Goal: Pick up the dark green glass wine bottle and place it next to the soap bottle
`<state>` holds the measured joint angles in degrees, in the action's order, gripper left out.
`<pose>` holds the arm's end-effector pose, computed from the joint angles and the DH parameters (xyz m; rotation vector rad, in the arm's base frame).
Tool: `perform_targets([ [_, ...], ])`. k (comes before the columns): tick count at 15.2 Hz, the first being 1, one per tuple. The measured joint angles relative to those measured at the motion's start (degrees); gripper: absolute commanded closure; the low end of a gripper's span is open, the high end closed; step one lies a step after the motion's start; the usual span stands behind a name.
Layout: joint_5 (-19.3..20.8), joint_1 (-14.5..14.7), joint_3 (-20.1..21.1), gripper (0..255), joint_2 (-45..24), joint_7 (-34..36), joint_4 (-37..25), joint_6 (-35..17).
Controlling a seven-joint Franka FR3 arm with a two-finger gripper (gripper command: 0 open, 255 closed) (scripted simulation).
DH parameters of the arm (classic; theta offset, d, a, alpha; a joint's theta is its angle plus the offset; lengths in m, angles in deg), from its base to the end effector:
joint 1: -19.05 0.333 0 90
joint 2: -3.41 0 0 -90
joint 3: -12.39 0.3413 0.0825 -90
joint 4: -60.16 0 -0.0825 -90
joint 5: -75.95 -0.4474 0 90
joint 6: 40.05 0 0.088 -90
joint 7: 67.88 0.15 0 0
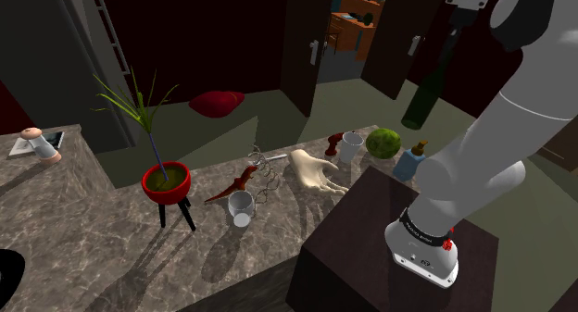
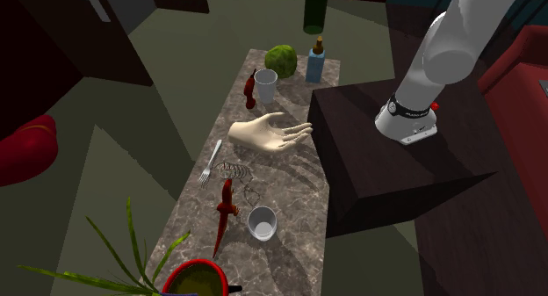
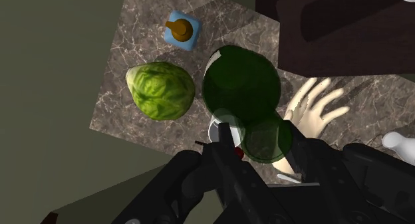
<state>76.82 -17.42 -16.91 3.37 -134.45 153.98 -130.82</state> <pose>0.2502 -0.5612 0.5720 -3.0980 -0.0226 0.0557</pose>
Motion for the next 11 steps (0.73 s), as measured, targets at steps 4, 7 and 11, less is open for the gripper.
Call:
perform_targets([
  [4,0.2,0.1,0.0,255,0.3,0.2,3.4,-3.1],
  [7,0.3,0.0,0.0,255,0.5,0.2,5.9,-5.4],
  [11,0.3,0.0,0.0,255,0.7,0.2,9.1,-8.5],
])
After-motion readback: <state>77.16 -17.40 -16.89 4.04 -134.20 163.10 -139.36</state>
